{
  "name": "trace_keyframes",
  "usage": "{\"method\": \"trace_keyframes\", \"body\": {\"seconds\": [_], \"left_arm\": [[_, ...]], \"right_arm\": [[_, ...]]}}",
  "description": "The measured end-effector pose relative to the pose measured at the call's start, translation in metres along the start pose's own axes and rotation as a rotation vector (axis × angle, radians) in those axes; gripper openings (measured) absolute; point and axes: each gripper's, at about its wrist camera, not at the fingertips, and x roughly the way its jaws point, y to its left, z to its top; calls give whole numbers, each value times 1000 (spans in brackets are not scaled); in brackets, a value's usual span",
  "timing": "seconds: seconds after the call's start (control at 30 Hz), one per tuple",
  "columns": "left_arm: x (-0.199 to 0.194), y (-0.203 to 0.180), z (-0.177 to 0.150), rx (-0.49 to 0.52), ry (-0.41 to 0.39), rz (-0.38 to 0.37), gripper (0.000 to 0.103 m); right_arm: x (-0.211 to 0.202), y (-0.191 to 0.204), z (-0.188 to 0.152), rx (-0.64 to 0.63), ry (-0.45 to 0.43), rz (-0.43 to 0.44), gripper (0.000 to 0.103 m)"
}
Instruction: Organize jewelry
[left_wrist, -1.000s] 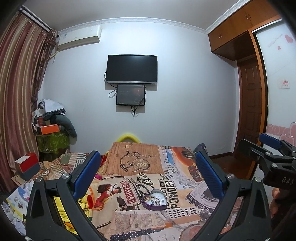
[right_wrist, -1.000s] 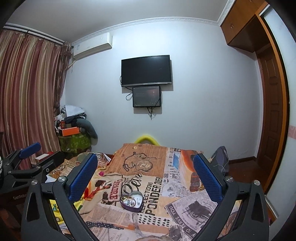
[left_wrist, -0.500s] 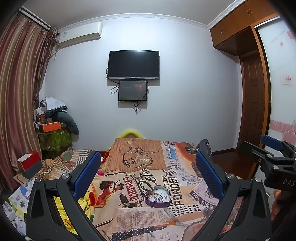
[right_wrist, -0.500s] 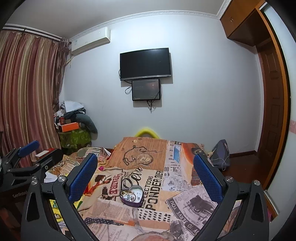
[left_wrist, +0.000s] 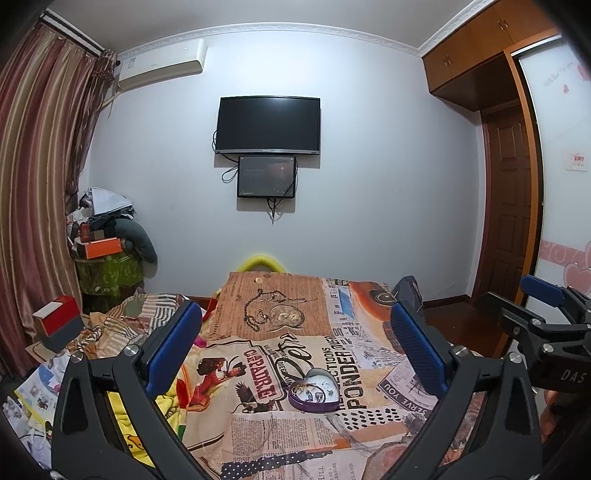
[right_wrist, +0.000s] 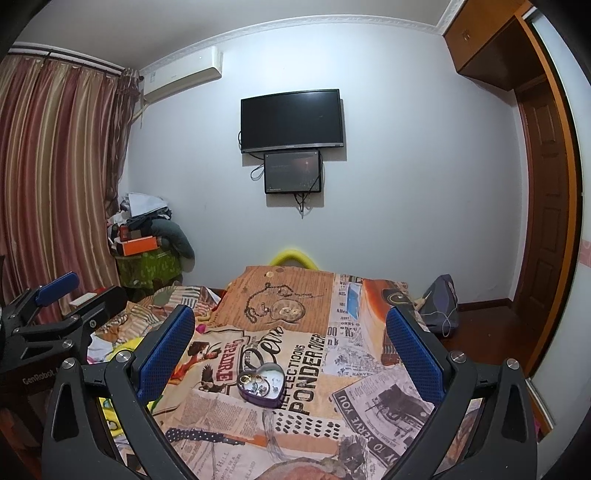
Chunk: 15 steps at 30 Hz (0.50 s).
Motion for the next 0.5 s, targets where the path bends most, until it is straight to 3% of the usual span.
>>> {"method": "trace_keyframes", "body": {"seconds": [0.5], "left_arm": [[5,4,0,-19,9,-18,103]], "right_arm": [[0,-1,0,2,6,7,103]]}}
